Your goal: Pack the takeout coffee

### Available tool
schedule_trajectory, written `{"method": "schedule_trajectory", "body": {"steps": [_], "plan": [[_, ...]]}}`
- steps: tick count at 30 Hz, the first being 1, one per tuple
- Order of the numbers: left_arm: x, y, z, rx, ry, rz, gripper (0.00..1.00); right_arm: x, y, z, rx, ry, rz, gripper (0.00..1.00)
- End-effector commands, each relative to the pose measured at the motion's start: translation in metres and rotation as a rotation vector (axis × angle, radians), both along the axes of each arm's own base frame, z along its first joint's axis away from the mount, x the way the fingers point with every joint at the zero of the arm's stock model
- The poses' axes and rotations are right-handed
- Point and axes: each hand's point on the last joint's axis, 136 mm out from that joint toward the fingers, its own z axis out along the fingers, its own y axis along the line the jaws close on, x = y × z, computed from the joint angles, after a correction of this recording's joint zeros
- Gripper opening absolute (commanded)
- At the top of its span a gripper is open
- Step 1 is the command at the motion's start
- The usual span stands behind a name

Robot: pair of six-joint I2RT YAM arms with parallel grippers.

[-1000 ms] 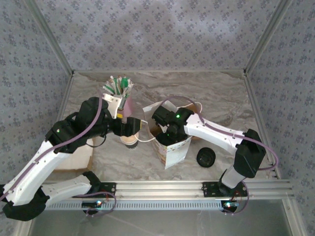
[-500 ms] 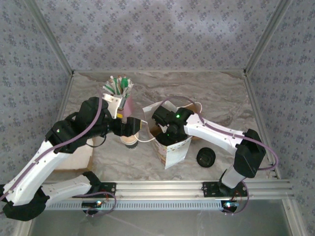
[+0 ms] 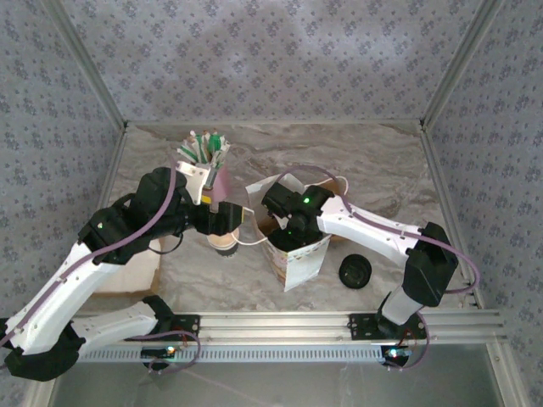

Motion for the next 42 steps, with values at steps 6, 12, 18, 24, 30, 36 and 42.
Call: {"method": "schedule_trajectory", "body": {"steps": [6,12,18,24,30,36,42], "plan": [[0.001,-0.001,0.004,-0.017,-0.017,0.003,0.95,-0.009,-0.015,-0.012,-0.090,0.045,-0.008,0.91],[0.001,-0.002,0.004,-0.019,-0.018,0.000,0.95,-0.009,-0.015,-0.010,-0.088,0.044,-0.006,0.91],[0.001,-0.002,0.004,-0.019,-0.017,0.001,0.95,-0.008,-0.015,-0.009,-0.087,0.038,-0.006,0.91],[0.001,-0.002,0.004,-0.019,-0.017,0.000,0.95,-0.008,-0.015,-0.006,-0.083,0.033,-0.007,0.91],[0.001,-0.002,0.003,-0.019,-0.014,0.002,0.95,-0.009,-0.015,-0.004,-0.075,0.033,-0.006,0.91],[0.001,-0.003,0.003,-0.020,-0.013,0.002,0.95,-0.010,-0.016,-0.001,-0.069,0.032,-0.007,0.91],[0.002,-0.003,0.003,-0.018,-0.013,0.001,0.95,-0.010,-0.016,-0.001,-0.069,0.032,-0.007,0.95]]}}
